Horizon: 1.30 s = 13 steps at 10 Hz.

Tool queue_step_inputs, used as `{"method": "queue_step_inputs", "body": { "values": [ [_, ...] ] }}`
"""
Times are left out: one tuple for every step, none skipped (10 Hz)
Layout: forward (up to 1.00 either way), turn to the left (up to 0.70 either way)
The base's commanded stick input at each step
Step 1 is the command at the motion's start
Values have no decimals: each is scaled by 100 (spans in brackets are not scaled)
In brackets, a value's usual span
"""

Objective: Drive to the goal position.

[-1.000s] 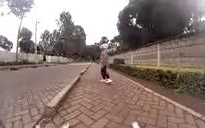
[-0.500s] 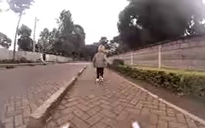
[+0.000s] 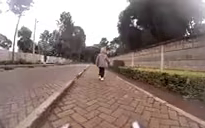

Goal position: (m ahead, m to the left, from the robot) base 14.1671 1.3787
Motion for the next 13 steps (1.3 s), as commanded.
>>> {"method": "queue_step_inputs", "body": {
  "values": [
    [50, 0],
    [50, 0],
    [50, 0],
    [50, 0],
    [50, 0],
    [50, 0],
    [50, 0],
    [50, 0],
    [50, 0],
    [50, 0],
    [50, 0],
    [50, 0],
    [50, 0]
  ]
}}
